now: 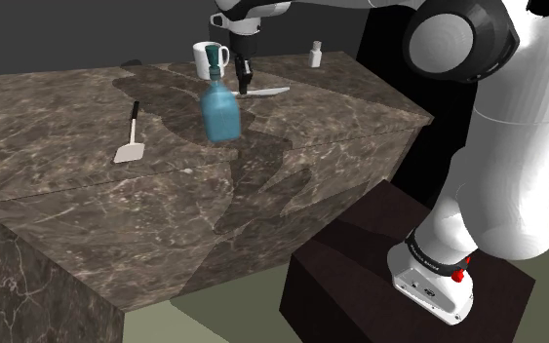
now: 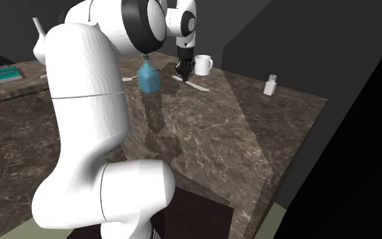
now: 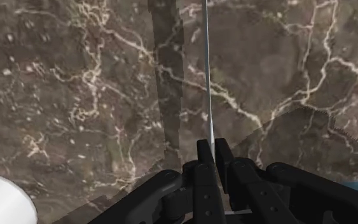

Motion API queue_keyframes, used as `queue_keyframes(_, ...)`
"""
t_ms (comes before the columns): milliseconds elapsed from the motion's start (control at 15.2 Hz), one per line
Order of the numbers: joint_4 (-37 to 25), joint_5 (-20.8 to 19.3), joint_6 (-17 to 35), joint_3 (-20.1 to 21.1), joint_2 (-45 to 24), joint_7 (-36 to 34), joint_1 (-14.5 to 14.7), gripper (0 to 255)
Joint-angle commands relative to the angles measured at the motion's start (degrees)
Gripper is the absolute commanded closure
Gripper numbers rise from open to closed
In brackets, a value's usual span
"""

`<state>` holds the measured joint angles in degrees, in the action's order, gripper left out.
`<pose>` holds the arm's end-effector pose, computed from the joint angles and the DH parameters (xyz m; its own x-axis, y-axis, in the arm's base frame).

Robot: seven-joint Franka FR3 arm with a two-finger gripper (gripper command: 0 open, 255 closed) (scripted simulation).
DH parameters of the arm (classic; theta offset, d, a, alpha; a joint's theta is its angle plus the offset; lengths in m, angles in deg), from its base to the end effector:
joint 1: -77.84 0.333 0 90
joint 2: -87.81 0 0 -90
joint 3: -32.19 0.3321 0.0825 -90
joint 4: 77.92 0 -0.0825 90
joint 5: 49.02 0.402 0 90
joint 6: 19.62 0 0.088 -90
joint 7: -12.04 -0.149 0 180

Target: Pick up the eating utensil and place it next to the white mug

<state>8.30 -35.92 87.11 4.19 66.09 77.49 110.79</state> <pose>0.6792 0.1255 0.4397 0.3646 0.9297 0.0515 0.9309 -0.3652 0.0025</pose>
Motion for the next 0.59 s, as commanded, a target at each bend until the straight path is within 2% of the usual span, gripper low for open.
queue_keyframes(0,0.2,0.0,0.3,0.0,-0.1,0.0,0.0,255)
queue_keyframes(330,0.2,0.1,0.3,0.0,-0.1,0.0,0.0,255)
queue_keyframes(396,0.2,0.1,0.3,0.0,-0.1,0.0,0.0,0)
queue_keyframes(528,0.2,0.1,0.3,0.0,-0.1,0.0,0.0,0)
